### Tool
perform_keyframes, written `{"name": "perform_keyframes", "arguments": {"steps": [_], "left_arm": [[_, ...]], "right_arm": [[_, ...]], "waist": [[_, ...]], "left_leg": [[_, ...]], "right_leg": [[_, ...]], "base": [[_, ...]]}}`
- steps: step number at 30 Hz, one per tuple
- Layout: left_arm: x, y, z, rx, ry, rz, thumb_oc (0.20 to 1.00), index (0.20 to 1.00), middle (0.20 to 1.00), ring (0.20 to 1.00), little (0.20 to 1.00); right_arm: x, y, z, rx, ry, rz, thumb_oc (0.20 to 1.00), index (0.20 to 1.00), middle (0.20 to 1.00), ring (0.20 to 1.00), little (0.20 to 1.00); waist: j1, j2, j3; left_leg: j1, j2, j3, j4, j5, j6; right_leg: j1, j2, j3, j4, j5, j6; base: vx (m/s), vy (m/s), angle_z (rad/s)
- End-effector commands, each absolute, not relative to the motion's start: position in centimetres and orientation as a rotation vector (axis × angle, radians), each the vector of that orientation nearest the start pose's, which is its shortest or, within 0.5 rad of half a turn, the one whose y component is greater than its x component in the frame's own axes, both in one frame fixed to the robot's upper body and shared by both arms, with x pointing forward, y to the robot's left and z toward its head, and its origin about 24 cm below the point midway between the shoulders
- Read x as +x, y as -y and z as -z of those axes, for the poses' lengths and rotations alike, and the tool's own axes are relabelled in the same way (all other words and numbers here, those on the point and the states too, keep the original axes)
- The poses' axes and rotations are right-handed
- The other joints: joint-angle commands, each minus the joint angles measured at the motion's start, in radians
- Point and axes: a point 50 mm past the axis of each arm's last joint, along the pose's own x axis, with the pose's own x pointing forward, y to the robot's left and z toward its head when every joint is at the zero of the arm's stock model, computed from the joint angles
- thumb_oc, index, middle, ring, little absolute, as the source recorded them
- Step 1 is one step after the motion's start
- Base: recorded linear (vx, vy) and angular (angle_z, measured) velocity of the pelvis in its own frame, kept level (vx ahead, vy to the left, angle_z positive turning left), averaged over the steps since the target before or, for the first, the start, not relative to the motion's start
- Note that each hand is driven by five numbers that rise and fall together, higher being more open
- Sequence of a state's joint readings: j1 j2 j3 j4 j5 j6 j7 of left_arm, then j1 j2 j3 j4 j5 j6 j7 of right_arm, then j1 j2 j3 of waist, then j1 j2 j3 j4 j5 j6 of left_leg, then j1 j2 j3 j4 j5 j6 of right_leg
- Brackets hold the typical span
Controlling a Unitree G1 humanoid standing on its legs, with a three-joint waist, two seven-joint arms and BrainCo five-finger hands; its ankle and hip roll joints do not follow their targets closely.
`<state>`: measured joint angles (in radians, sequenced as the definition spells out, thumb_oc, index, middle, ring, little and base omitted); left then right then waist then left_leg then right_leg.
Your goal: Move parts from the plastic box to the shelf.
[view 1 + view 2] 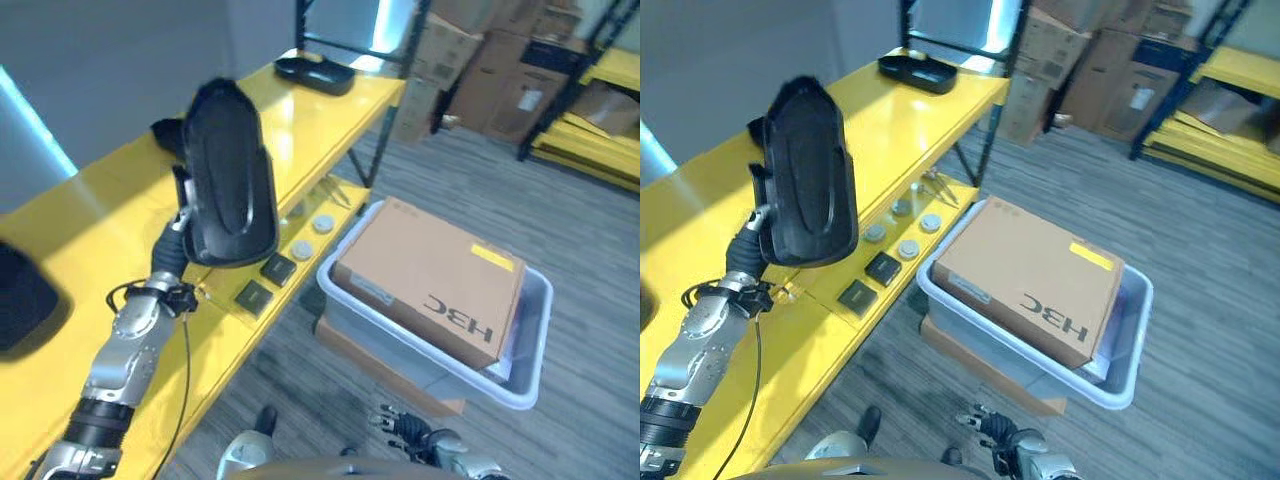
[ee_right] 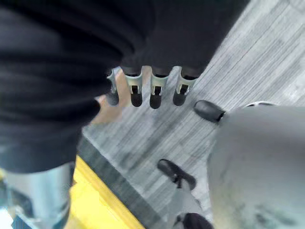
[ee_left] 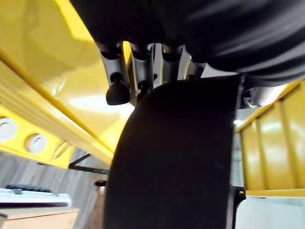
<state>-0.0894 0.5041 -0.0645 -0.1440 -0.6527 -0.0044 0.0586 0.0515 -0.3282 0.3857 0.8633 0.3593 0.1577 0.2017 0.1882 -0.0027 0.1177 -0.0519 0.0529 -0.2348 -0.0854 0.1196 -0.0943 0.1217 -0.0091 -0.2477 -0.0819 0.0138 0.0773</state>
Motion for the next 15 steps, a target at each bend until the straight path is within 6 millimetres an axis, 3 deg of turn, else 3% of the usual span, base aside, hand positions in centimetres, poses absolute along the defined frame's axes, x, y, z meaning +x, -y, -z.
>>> {"name": "perform_keyframes", "arguments": {"steps": [1,3,4,6,9,15], "left_arm": [[26.3,-22.2,-17.4,-0.167,0.512,0.077,0.200,0.200,0.200,0.200,0.200],[26.0,-22.2,-17.8,-0.150,0.537,0.070,0.200,0.200,0.200,0.200,0.200],[25.6,-22.3,-18.4,-0.129,0.569,0.062,0.200,0.200,0.200,0.200,0.200],[24.5,-23.0,-18.6,-0.092,0.598,-0.014,0.200,0.200,0.200,0.200,0.200],[23.8,-24.4,-18.3,-0.050,0.602,-0.123,0.200,0.200,0.200,0.200,0.200],[22.5,-27.2,-17.5,0.011,0.551,-0.280,0.200,0.200,0.200,0.200,0.200]], "right_arm": [[11.4,20.5,14.5,-0.068,-1.137,-0.194,1.000,1.000,1.000,1.000,1.000],[11.1,20.5,14.6,-0.063,-1.155,-0.178,1.000,1.000,1.000,1.000,1.000],[10.4,20.5,14.9,-0.054,-1.174,-0.145,1.000,1.000,1.000,1.000,1.000],[9.8,20.6,15.2,-0.099,-1.208,-0.131,1.000,1.000,1.000,1.000,1.000],[8.9,20.9,15.6,-0.151,-1.245,-0.136,1.000,1.000,1.000,1.000,1.000],[8.9,21.0,16.0,-0.237,-1.302,-0.142,1.000,1.000,1.000,1.000,1.000]], "waist": [[0.001,0.002,-0.019],[0.003,0.003,-0.013],[0.000,-0.002,-0.002],[0.007,-0.005,0.003],[0.025,-0.004,0.003],[0.097,-0.001,-0.016]], "left_leg": [[-0.050,-0.055,0.178,-0.002,0.009,0.024],[-0.067,-0.049,0.234,0.006,0.015,0.018],[-0.084,-0.047,0.337,0.039,0.010,0.018],[-0.105,-0.068,0.407,0.081,-0.008,0.031],[-0.100,-0.089,0.421,0.078,-0.030,0.033],[-0.037,-0.137,0.338,0.044,-0.061,0.078]], "right_leg": [[-0.037,-0.005,-0.019,0.021,-0.006,0.047],[-0.028,-0.011,-0.059,0.012,0.000,0.051],[-0.017,-0.024,-0.127,0.016,0.002,0.052],[-0.022,-0.036,-0.180,0.028,0.006,0.049],[-0.003,-0.041,-0.198,0.030,-0.009,0.057],[0.011,-0.060,-0.213,0.102,-0.063,0.054]], "base": [[0.00,-0.037,1.00],[-0.01,-0.001,1.22],[-0.03,0.055,1.42],[0.03,0.114,1.30],[0.12,0.142,1.21],[0.17,0.142,0.49]]}}
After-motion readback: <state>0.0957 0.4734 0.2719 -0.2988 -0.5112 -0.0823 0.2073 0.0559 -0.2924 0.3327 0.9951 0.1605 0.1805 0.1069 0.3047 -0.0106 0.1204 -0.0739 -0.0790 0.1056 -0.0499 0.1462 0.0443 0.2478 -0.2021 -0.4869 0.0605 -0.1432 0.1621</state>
